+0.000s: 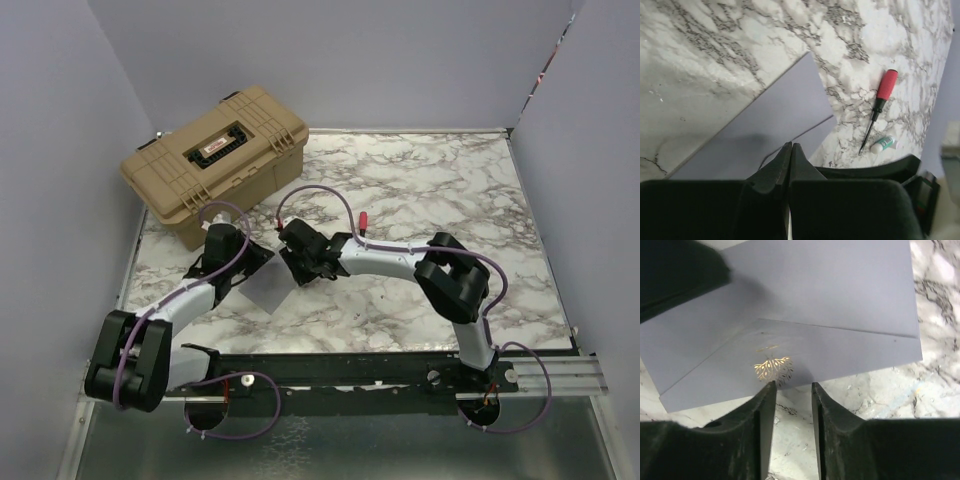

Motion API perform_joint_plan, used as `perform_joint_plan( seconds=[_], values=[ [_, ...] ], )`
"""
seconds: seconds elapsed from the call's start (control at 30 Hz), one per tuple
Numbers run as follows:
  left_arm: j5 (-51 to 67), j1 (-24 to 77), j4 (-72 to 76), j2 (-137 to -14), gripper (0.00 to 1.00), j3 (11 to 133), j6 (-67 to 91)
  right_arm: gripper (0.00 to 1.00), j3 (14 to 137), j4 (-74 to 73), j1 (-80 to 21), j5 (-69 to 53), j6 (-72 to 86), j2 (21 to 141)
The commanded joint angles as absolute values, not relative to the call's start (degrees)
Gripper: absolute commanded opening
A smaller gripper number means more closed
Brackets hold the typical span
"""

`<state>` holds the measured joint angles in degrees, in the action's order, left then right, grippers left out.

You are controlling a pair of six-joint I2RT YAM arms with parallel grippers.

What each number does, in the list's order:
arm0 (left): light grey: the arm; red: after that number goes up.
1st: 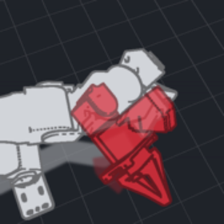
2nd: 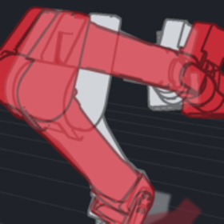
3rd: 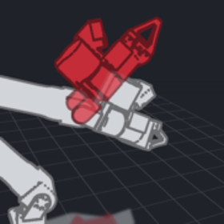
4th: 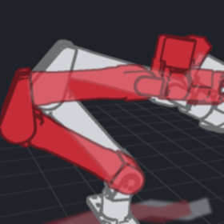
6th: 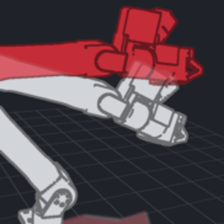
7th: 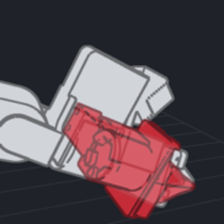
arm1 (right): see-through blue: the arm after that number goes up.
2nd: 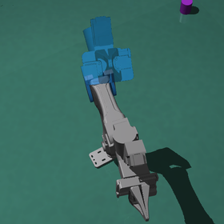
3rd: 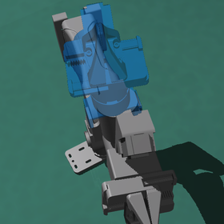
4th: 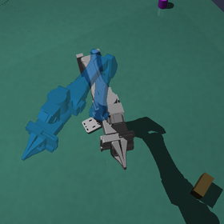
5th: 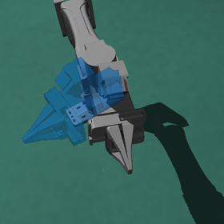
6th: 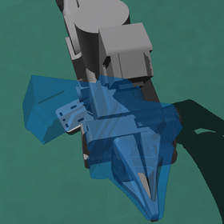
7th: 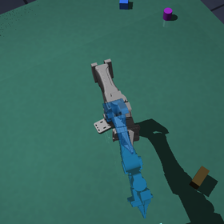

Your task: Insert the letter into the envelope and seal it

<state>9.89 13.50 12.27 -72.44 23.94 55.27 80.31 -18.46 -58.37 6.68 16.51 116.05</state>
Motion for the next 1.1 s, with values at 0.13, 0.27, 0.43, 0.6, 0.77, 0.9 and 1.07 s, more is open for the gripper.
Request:
perform_joint_plan(
  seconds=[0.13,0.27,0.43,0.6,0.77,0.9,1.07],
  values=[
    [16.5,14.9,6.9,-67.1,0.0,22.9,45.3,0.28,81.4,-21.1,-56.7,9.1,23.5,116.7],
    [18.9,16.1,7.1,-70.2,0.0,22.8,44.3,0.23,83.3,-19.6,-56.1,7.9,23.2,116.5],
    [21.9,17.4,9.4,-74.9,0.0,22.7,44.8,0.2,86.5,-18.8,-55.5,4.1,22.7,118.0],
    [19.2,17.5,7.4,-76.5,0.0,22.2,46.3,0.19,89.4,-21.1,-55.4,3.8,22.6,121.9],
    [14.2,17.5,2.1,-77.3,0.0,21.9,47.9,0.18,89.1,-22.4,-55.3,3.2,22.6,123.4],
    [11.5,17.5,0.1,-77.0,0.0,21.9,48.6,0.18,88.1,-22.9,-55.3,3.4,22.5,124.1],
    [7.3,17.5,-3.7,-75.0,0.0,21.7,50.2,0.18,87.9,-24.9,-55.3,6.1,22.0,126.1]
  ],
)
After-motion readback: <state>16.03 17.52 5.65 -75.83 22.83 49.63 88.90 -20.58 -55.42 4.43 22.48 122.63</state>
